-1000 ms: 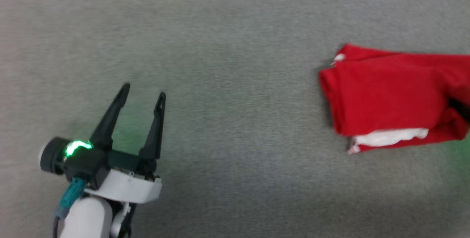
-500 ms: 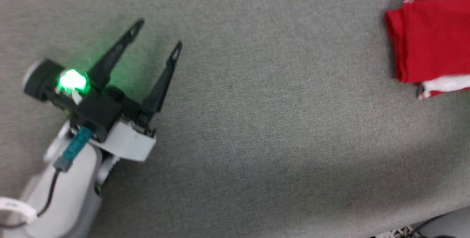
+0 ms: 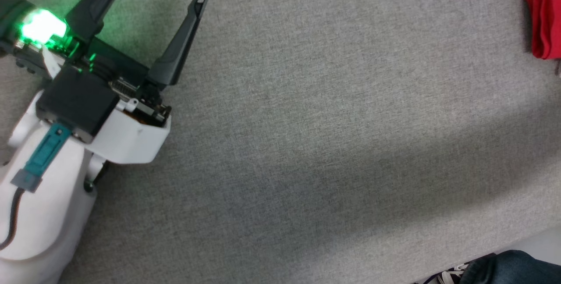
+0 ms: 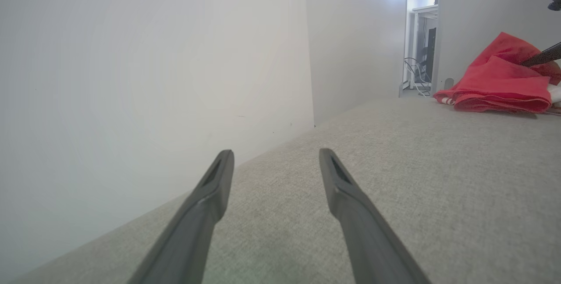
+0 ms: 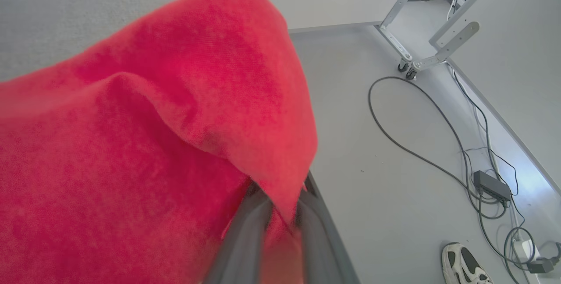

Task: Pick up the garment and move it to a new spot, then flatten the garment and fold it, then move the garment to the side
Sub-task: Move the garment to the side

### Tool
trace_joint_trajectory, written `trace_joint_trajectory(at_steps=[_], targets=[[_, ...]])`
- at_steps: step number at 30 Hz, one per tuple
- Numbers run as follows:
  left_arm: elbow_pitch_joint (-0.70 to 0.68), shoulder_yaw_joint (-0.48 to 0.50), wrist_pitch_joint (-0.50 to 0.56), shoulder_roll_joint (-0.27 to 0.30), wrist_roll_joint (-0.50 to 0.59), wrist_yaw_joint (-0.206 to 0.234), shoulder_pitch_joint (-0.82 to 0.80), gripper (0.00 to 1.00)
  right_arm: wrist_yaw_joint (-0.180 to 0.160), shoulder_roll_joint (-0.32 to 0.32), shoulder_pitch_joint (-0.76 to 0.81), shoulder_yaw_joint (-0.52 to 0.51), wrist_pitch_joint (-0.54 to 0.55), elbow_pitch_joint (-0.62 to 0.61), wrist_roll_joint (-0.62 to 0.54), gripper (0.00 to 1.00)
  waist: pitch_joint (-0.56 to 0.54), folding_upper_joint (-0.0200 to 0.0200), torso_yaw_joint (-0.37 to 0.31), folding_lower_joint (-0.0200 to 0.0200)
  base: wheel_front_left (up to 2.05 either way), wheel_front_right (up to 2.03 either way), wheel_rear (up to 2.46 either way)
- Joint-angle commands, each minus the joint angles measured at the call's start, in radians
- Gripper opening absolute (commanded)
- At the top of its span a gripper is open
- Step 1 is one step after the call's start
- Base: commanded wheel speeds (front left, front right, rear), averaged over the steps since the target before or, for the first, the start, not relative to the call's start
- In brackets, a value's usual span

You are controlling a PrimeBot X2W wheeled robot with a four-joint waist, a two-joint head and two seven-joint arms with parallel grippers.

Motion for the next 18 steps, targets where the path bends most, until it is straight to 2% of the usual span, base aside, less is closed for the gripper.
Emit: trace_joint_trajectory(at_steps=[1,9,10,11,12,18], targets=[[0.056,-0.008,0.003,0.008,-0.004,-0.002,0.007,1.0,-0.002,0.006,-0.018,0.006,-0.014,0.015,-0.013,0.0,0.013,-0.0001,-0.004,0.0,0.0,0.0,0.0],[0.075,0.005,0.003,0.022,0.013,0.005,0.025,1.0,-0.002,0.036,-0.081,0.059,-0.091,0.117,-0.039,0.0,0.018,-0.0001,-0.003,0.0,0.0,0.0,0.0],[0.078,0.008,0.003,0.02,0.013,0.005,0.029,1.0,-0.002,0.041,-0.085,0.064,-0.101,0.128,-0.04,0.2,0.016,-0.0001,-0.003,0.0,0.0,0.0,0.0],[0.08,0.011,0.003,0.017,0.013,0.006,0.034,1.0,-0.002,0.047,-0.087,0.071,-0.105,0.137,-0.042,0.72,0.013,-0.0001,-0.003,0.0,0.0,0.0,0.0],[0.081,0.014,0.003,0.013,0.011,0.007,0.04,1.0,-0.002,0.047,-0.086,0.079,-0.111,0.145,-0.045,1.0,0.008,-0.0001,-0.002,0.0,0.0,0.0,0.0],[0.083,0.026,0.003,-0.025,0.008,0.02,0.09,1.0,-0.002,0.028,-0.088,0.103,-0.134,0.17,-0.034,1.0,-0.039,-0.0001,0.019,0.0,0.0,0.0,0.0]])
